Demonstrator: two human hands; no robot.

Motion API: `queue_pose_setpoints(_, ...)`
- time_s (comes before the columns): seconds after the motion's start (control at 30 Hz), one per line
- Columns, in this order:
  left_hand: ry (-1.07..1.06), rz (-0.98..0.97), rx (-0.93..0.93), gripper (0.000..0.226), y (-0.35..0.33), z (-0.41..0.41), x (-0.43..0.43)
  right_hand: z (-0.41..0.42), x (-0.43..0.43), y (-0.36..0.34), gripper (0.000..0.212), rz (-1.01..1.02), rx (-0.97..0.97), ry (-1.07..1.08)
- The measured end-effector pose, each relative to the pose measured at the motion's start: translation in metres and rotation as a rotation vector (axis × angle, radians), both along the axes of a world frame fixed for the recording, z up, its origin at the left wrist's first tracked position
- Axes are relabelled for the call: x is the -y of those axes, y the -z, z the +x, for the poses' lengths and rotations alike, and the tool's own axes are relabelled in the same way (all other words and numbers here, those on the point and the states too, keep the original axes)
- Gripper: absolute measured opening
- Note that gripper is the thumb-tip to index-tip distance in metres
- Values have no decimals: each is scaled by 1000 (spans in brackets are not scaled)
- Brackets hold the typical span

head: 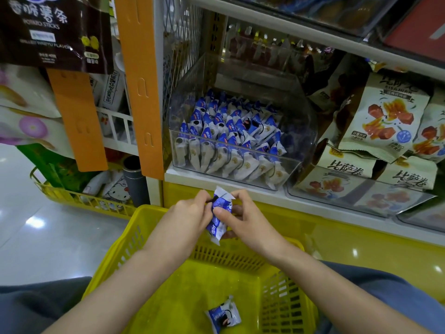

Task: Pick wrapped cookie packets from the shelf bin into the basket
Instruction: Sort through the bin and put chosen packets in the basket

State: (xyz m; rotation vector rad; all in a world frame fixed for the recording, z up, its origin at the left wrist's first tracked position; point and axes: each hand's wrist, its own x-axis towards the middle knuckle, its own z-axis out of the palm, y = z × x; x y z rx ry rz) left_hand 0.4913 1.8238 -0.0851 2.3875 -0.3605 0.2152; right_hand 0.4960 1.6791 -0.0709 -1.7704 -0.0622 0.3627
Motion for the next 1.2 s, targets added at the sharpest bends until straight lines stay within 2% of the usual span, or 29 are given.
queue_pose_setpoints(0.1,-20,-18,6,16,2,1,0,0,0,5,21,-35,24,-14)
queue_pose_setpoints(0.33,-41,-278,-139,10,3,5,5,4,3,6,15,22,24,98)
queue_pose_setpoints(0.43,31,-252,-189,30,5,2,9,8,6,5,9,-6,16,159)
queue_pose_setpoints(0.53,68,-264,-229,37,6,2,9,6,7,9,8,-15,2,160)
queue_pose_setpoints(0.63,63,-518,-381,34,-1,3,11,5,8,11,13,-79,106,152)
queue_pose_setpoints(0.73,64,-842,-602,23,-9,1,17,4,13,9,28,-313,347,87)
queue_pose_setpoints(0.8,81,-904,-625,18,-10,-1,21,1,14,9,37,-481,489,35)
queue_pose_setpoints(0.9,13,-807,-511,20,-8,-1,21,-3,12,11,53,-637,610,-36)
queue_pose_setpoints(0.97,-50,-742,-479,25,-5,2,17,-3,11,11,61,-632,595,-83)
queue_pose_setpoints(1.13,-111,-772,-430,30,-10,9,6,-1,8,6,39,-399,374,-18)
queue_pose_setpoints(1.2,-127,-692,-341,29,-11,13,2,3,9,4,28,-341,320,1)
